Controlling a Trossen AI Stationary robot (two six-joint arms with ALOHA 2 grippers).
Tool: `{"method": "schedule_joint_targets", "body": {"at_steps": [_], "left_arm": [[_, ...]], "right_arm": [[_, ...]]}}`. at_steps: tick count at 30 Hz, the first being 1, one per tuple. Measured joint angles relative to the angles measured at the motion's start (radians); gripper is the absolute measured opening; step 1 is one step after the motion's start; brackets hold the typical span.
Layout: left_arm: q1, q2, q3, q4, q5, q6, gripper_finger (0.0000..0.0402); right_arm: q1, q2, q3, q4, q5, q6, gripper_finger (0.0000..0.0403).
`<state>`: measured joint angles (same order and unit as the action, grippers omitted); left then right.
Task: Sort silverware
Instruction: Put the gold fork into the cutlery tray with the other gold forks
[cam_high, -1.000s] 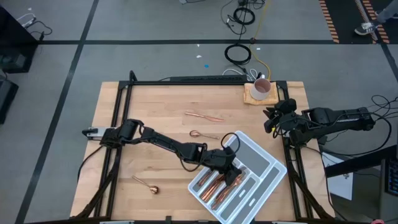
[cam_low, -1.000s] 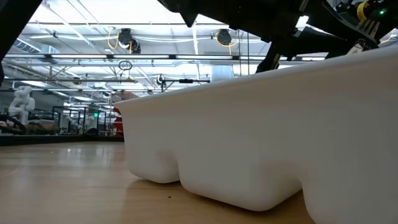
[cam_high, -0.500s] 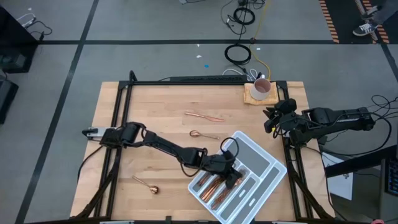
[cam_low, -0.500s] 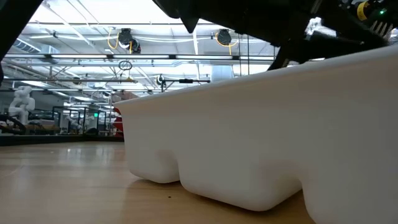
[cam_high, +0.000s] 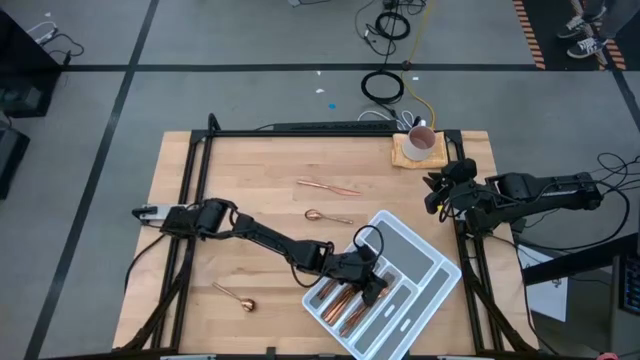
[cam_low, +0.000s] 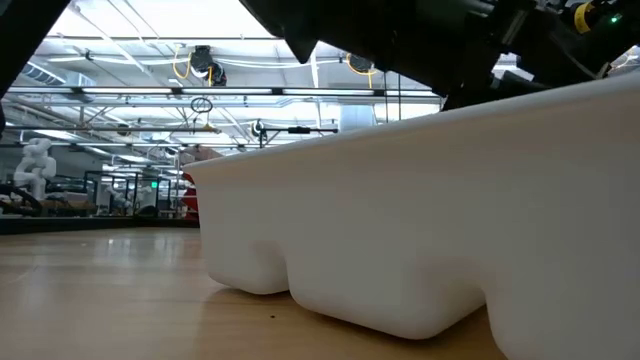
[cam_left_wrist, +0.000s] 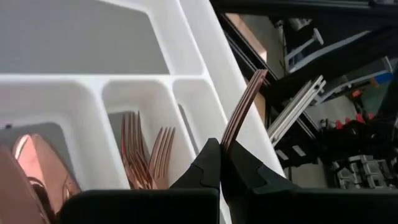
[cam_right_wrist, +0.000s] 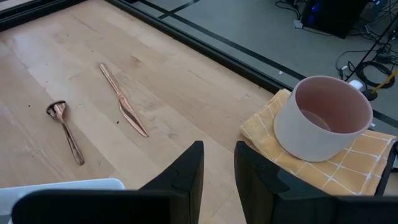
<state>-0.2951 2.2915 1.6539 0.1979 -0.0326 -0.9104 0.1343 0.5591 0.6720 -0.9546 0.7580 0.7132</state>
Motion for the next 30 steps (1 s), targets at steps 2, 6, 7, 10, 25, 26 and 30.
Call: {"method": "schedule_joint_targets", "body": {"at_steps": [2,6,7,10,25,26,30], "left_arm": [[-0.001,0.007,0.0,0.004,0.003,-0.001,0.0004],[-0.002,0.009,0.0,0.001,0.015,-0.001,0.0007],[-0.002,0.009,0.0,0.004,0.015,-0.001,0.0009],[-0.002,0.009,0.0,0.003,0.015,-0.001,0.0011],[0.002,0.009,0.0,-0.009,0.058,0.122,0.0071],[0.003,0.009,0.0,-0.007,0.058,0.134,0.0079],[0.009,0.009,0.0,-0.005,0.057,0.139,0.0107]], "right_arm": [[0.0,0.0,0.0,0.0,0.0,0.0,0.008],[0.0,0.0,0.0,-0.001,-0.003,0.0,0.008],[0.0,0.0,0.0,-0.001,-0.004,-0.001,0.008],[0.0,0.0,0.0,-0.001,-0.004,0.0,0.008],[0.0,0.0,0.0,-0.001,-0.004,0.0,0.008],[0.0,0.0,0.0,-0.001,-0.004,0.0,0.008],[0.0,0.0,0.0,-0.001,-0.004,0.0,0.008]]}}
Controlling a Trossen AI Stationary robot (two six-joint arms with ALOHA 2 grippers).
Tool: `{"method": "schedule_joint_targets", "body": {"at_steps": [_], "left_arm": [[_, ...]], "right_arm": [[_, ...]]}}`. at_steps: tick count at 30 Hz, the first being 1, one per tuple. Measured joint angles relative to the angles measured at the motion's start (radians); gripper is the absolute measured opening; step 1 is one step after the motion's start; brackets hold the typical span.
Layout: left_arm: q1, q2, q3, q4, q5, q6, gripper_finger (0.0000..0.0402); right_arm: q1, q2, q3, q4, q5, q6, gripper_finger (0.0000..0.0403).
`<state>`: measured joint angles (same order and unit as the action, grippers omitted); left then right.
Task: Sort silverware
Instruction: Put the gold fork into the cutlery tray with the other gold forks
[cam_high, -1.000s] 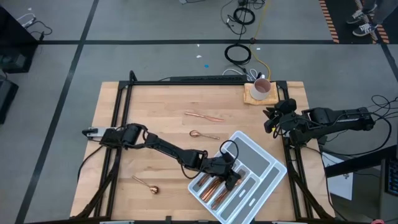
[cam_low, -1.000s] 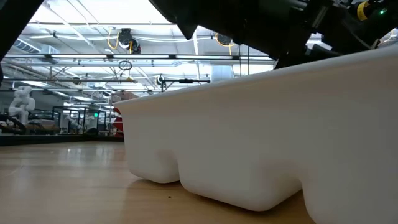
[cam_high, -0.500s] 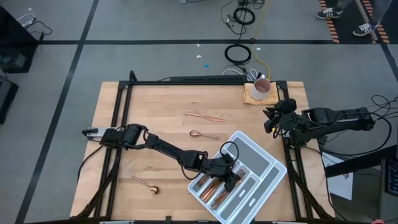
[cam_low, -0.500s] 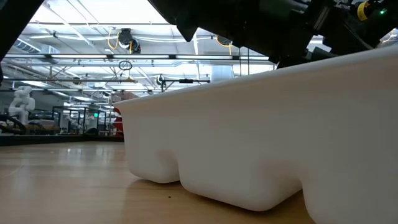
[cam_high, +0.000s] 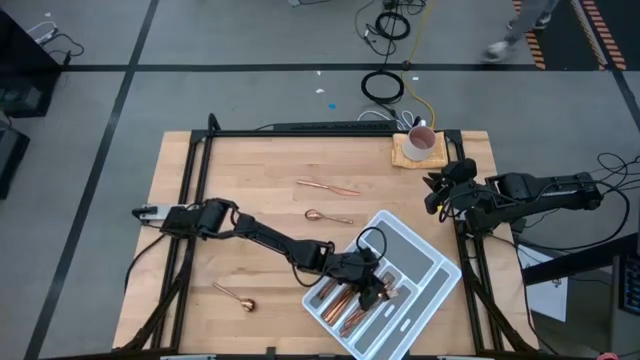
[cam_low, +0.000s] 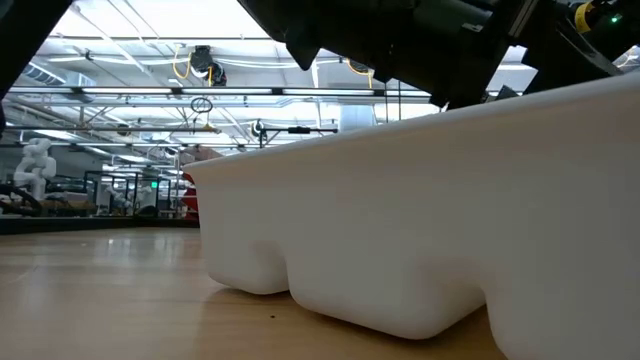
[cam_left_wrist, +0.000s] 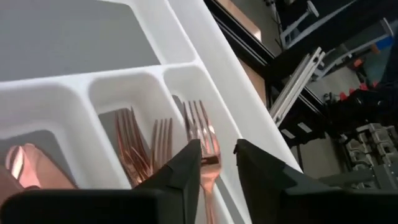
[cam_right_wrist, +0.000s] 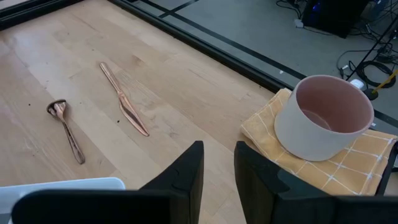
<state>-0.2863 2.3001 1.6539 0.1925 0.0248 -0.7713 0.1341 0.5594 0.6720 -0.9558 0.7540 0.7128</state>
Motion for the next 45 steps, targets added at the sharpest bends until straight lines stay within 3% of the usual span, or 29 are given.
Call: {"method": "schedule_joint_targets", "body": {"at_steps": [4,7,13,15,18,23,26,31,36,45], "left_arm": [[0.022,0.0,0.0,0.001,-0.007,-0.031,0.0121],[0.056,-0.007,0.0,0.005,0.066,-0.101,0.0122],[0.097,-0.063,0.0,-0.002,0.219,-0.088,0.0123],[0.112,-0.103,0.0,-0.03,0.261,-0.062,0.0123],[0.14,-0.177,0.0,-0.111,0.285,-0.001,0.0123],[0.186,-0.345,0.0,-0.385,0.264,0.137,0.0123],[0.203,-0.447,0.0,-0.543,0.164,0.211,0.0123],[0.209,-0.573,0.0,-0.729,-0.105,0.283,0.0123],[0.21,-0.616,0.001,-0.81,-0.254,0.291,0.0123],[0.223,-0.605,-0.001,-0.842,-0.269,0.296,0.0123]], "right_arm": [[0.0,0.0,0.0,0.0,0.0,0.0,0.008],[0.0,0.0,0.0,0.0,-0.045,-0.018,0.008],[0.031,0.032,-0.024,0.115,-0.53,-0.242,0.008],[0.061,0.077,-0.028,0.167,-0.633,-0.279,0.0079],[0.121,0.163,-0.028,0.211,-0.649,-0.299,0.0077],[0.265,0.339,-0.028,0.291,-0.657,-0.34,0.0058],[0.358,0.427,-0.028,0.337,-0.636,-0.324,0.0039],[0.526,0.521,-0.028,0.437,-0.621,-0.252,0.0004],[0.658,0.611,-0.009,0.478,-0.626,-0.167,0.0001],[0.726,0.836,0.16,0.49,-0.624,-0.194,0.0]]}}
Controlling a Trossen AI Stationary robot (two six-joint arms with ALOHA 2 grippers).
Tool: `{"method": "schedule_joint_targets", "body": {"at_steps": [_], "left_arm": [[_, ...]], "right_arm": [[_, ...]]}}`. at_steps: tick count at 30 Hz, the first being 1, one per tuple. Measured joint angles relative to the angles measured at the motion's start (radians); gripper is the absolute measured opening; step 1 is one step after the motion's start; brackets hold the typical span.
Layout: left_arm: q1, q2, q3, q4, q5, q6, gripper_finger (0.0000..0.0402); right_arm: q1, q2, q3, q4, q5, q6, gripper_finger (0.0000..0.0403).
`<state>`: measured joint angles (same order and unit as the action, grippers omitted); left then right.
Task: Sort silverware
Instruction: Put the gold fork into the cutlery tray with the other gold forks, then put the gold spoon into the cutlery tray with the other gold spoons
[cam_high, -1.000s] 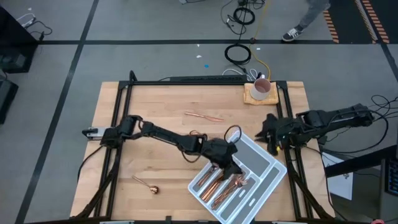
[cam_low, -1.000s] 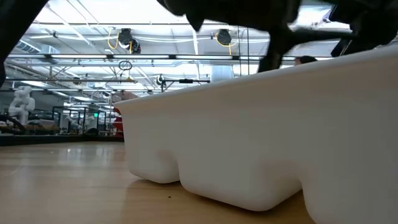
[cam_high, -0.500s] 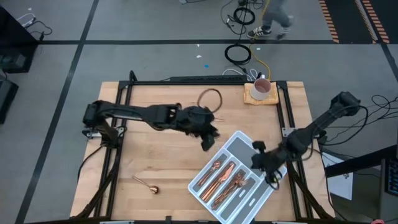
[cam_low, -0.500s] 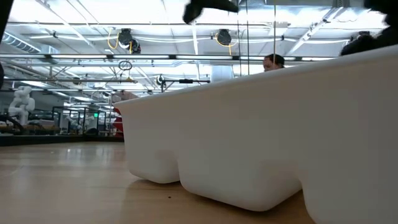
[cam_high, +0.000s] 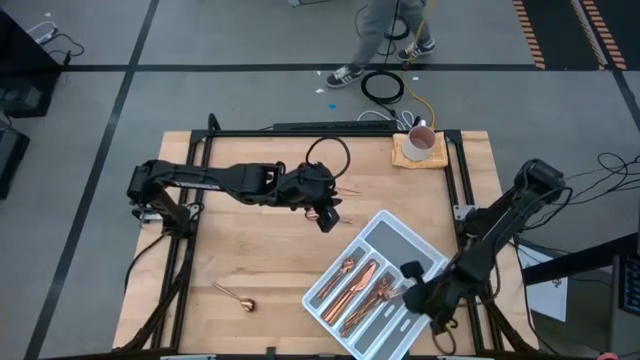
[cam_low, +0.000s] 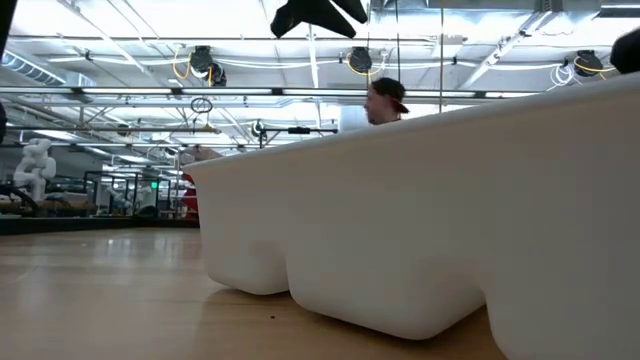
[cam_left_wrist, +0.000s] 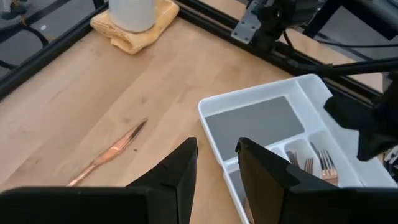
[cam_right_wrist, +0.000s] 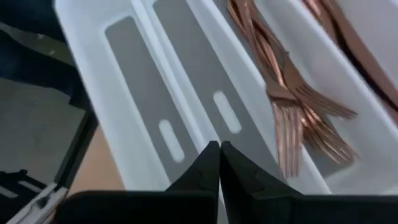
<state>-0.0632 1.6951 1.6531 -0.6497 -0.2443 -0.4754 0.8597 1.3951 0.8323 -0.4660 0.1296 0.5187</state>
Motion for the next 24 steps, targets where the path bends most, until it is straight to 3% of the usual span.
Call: {"method": "schedule_joint_targets", "body": {"at_steps": [8,24], "left_arm": [[0.003,0.0,0.0,-0.021,0.003,0.046,0.0123],[0.003,0.0,0.0,-0.156,0.004,0.072,0.0123]], "right_arm": [[-0.041,0.113,0.01,-0.01,0.0,0.02,0.0],[-0.179,0.097,0.058,-0.045,0.009,-0.026,0.0]]}}
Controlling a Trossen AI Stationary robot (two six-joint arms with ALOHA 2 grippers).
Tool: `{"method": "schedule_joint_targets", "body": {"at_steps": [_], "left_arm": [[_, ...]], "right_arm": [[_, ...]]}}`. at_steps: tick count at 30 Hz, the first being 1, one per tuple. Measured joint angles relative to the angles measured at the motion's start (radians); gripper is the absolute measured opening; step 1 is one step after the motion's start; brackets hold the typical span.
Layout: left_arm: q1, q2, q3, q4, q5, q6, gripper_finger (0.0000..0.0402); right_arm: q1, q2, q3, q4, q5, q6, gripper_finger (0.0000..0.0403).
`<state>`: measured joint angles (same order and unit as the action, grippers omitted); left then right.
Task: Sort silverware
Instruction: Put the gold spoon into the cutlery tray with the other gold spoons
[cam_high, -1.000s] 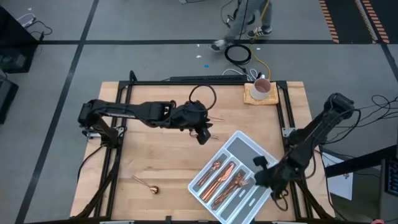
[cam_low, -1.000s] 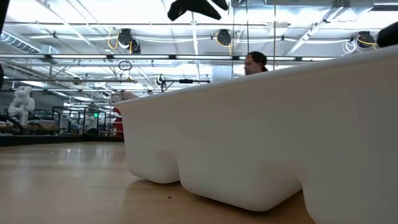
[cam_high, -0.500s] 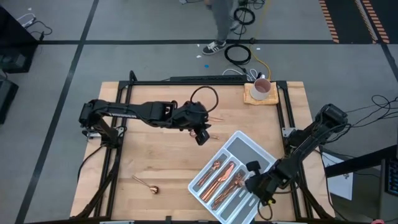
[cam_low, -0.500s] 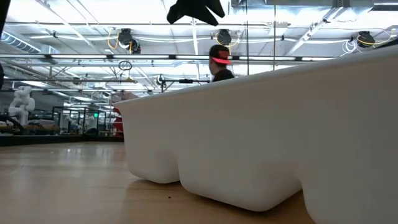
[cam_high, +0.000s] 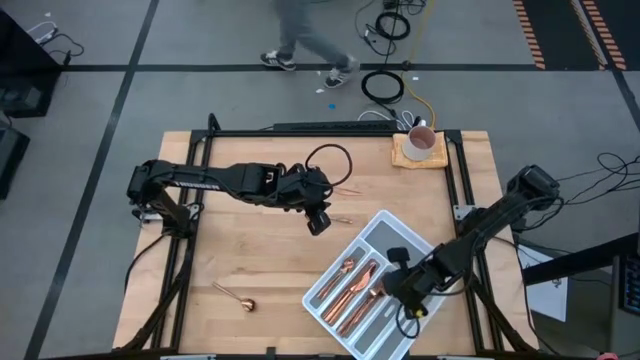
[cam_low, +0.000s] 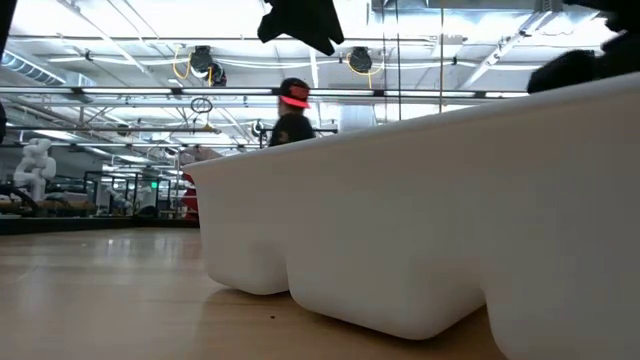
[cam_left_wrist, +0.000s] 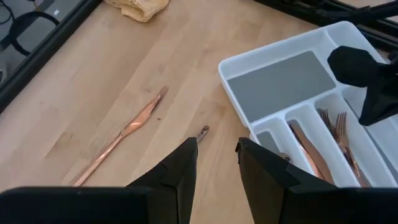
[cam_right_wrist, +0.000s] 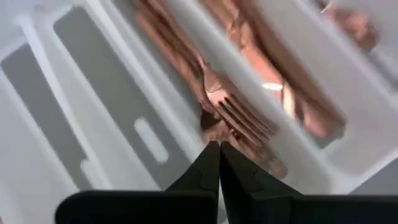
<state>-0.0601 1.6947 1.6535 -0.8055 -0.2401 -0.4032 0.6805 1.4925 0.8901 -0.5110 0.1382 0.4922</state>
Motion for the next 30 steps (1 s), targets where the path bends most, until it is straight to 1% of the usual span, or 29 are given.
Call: {"method": "schedule_joint_targets", "body": {"at_steps": [2,5,7,10,12,14,16,18,20,22,24,26,28,30], "left_arm": [[0.0,0.0,0.0,0.0,0.0,0.0,0.0123],[0.0,0.0,0.0,-0.009,-0.001,-0.001,0.0123],[0.0,0.0,0.0,-0.013,-0.002,-0.007,0.0123],[0.006,0.0,0.0,-0.032,-0.012,-0.02,0.0123],[0.008,0.0,0.0,-0.037,-0.046,-0.044,0.0123],[0.008,-0.011,-0.001,-0.057,-0.093,-0.048,0.0123],[0.008,-0.044,-0.013,-0.059,-0.11,-0.031,0.0123],[0.008,-0.095,-0.034,-0.061,-0.109,-0.025,0.0123],[0.008,-0.151,-0.059,-0.062,-0.11,-0.025,0.0123],[0.006,-0.212,-0.08,-0.06,-0.11,-0.015,0.0123],[0.006,-0.284,-0.105,-0.05,-0.113,-0.009,0.0123],[0.006,-0.359,-0.124,-0.029,-0.117,-0.01,0.0123],[0.006,-0.421,-0.131,-0.033,-0.128,-0.007,0.0123],[0.006,-0.474,-0.135,-0.034,-0.152,-0.006,0.0123]], "right_arm": [[-0.017,-0.007,0.018,-0.024,0.009,-0.014,0.0],[-0.045,-0.018,0.059,-0.09,0.065,-0.018,0.0],[-0.062,-0.031,0.093,-0.156,0.145,-0.016,0.0],[-0.091,-0.062,0.145,-0.246,0.308,-0.003,0.0],[-0.12,-0.091,0.171,-0.305,0.399,0.011,0.0],[-0.17,-0.128,0.185,-0.322,0.438,0.024,0.0],[-0.24,-0.159,0.186,-0.326,0.415,0.018,0.0006],[-0.317,-0.166,0.186,-0.322,0.368,-0.006,0.0021],[-0.382,-0.154,0.185,-0.286,0.315,-0.082,0.0042],[-0.442,-0.128,0.185,-0.186,0.246,-0.181,0.0071],[-0.489,-0.088,0.185,-0.078,0.191,-0.245,0.0101],[-0.53,-0.039,0.188,0.024,0.165,-0.282,0.0128],[-0.576,0.022,0.217,0.059,0.165,-0.287,0.015],[-0.618,0.093,0.266,0.069,0.166,-0.289,0.0164]]}}
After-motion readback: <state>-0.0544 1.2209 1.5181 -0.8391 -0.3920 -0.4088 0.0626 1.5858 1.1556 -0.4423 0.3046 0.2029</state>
